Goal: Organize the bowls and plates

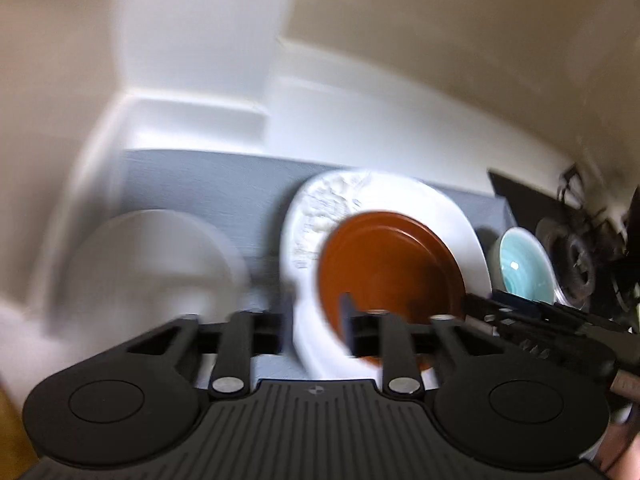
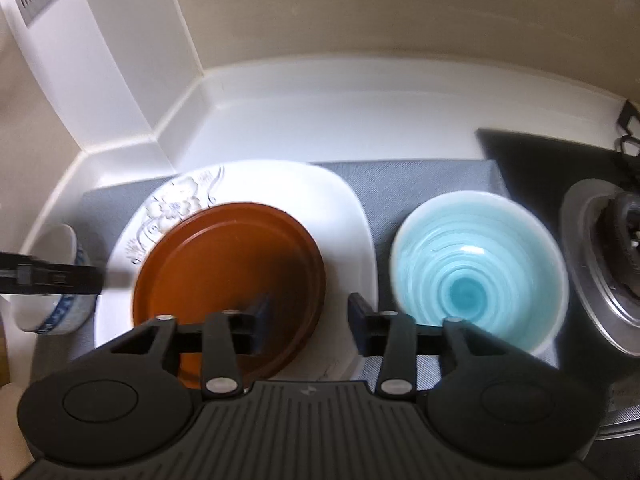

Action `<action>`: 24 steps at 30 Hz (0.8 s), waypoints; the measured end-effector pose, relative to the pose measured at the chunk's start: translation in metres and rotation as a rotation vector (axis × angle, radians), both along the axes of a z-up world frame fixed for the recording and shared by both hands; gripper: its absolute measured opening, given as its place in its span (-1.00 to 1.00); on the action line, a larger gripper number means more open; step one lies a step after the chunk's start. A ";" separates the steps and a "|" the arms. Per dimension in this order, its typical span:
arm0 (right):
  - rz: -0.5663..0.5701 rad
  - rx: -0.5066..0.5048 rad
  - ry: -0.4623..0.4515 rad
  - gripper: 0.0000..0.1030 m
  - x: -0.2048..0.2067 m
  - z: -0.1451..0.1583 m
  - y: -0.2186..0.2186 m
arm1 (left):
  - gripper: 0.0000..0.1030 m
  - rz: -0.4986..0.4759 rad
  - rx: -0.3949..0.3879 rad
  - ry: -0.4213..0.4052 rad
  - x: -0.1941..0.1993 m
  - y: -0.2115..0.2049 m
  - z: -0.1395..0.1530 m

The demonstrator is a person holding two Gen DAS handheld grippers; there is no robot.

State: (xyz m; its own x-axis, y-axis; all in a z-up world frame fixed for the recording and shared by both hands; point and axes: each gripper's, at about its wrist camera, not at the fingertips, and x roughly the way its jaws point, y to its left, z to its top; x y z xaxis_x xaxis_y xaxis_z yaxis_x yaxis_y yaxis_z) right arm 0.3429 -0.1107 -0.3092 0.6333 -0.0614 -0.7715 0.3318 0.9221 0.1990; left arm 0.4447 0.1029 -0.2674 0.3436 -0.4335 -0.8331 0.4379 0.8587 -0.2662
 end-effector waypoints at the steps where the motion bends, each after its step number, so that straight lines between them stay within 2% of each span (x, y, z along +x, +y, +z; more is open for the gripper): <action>1: -0.006 0.030 -0.016 -0.07 -0.006 0.006 0.000 | -0.09 0.029 -0.014 -0.018 -0.004 0.018 0.004; 4: 0.048 0.076 -0.064 -0.03 -0.011 0.024 0.016 | -0.06 0.137 -0.019 -0.046 -0.010 0.070 0.007; 6: 0.106 0.099 -0.084 0.08 -0.004 0.030 0.034 | -0.06 0.197 -0.009 -0.024 -0.008 0.096 0.001; 8: 0.179 0.138 -0.102 0.24 0.009 0.032 0.054 | -0.10 0.211 -0.020 0.001 -0.004 0.111 -0.008; 10: 0.241 0.141 -0.114 0.30 0.026 0.032 0.077 | -0.14 0.235 -0.020 0.042 0.002 0.118 -0.018; 12: 0.286 0.156 -0.115 0.30 0.042 0.029 0.098 | -0.31 0.236 -0.061 0.074 0.010 0.120 -0.024; 13: 0.310 0.178 -0.114 0.30 0.050 0.027 0.106 | -0.33 0.238 -0.071 0.078 0.012 0.119 -0.025; 15: 0.343 0.196 -0.103 0.30 0.064 0.022 0.122 | -0.50 0.247 -0.062 0.077 0.014 0.116 -0.029; 18: 0.371 0.192 -0.068 0.25 0.078 0.015 0.137 | -0.66 0.260 -0.050 0.093 0.020 0.115 -0.038; 22: 0.377 0.181 -0.022 -0.12 0.091 0.002 0.141 | -0.66 0.278 -0.049 0.116 0.025 0.118 -0.048; 24: 0.378 0.168 -0.009 -0.20 0.092 -0.002 0.140 | -0.66 0.277 -0.028 0.111 0.028 0.114 -0.052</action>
State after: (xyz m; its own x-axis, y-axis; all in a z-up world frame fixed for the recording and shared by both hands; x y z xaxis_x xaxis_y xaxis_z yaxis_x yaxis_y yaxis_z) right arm 0.4353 0.0296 -0.3116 0.5935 0.3032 -0.7455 -0.0268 0.9333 0.3582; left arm 0.4731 0.2165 -0.3194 0.3592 -0.3597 -0.8611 0.1551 0.9329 -0.3250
